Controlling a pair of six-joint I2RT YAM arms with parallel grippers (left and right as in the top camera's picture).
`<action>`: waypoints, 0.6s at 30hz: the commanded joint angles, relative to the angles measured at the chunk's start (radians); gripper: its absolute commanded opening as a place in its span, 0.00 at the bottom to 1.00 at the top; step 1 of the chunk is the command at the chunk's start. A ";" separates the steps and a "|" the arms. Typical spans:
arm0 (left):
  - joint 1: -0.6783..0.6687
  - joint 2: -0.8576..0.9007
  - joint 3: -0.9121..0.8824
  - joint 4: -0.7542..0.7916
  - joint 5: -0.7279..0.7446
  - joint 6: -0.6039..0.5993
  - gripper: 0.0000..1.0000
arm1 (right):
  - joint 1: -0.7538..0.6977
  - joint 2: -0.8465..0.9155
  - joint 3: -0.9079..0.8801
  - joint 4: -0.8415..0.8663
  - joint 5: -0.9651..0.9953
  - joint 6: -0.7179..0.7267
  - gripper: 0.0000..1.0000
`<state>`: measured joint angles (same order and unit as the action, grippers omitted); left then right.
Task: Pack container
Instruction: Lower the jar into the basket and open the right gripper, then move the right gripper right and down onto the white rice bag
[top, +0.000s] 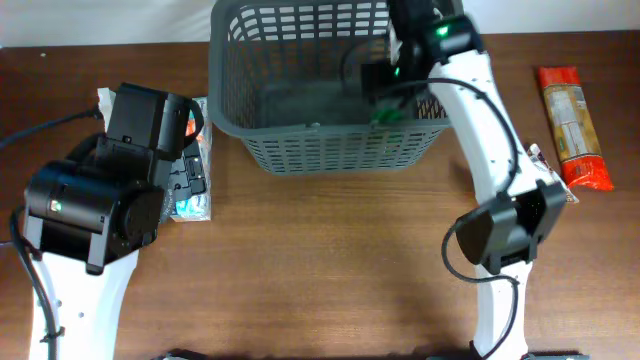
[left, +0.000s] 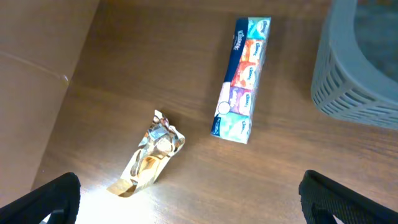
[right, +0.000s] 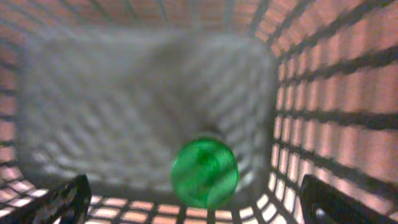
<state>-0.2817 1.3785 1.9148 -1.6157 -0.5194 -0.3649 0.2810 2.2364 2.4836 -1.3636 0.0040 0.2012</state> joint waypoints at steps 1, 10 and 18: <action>0.006 0.003 -0.003 -0.002 0.000 -0.016 0.99 | -0.032 -0.019 0.256 -0.062 0.013 -0.010 0.99; 0.006 0.003 -0.003 0.000 0.000 -0.016 0.99 | -0.299 -0.029 0.654 -0.335 0.097 0.201 0.99; 0.006 0.003 -0.003 -0.054 0.004 -0.017 0.99 | -0.500 -0.058 0.594 -0.335 0.060 0.298 0.99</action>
<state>-0.2817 1.3785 1.9144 -1.6390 -0.5194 -0.3649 -0.1654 2.2169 3.1207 -1.6924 0.0818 0.4355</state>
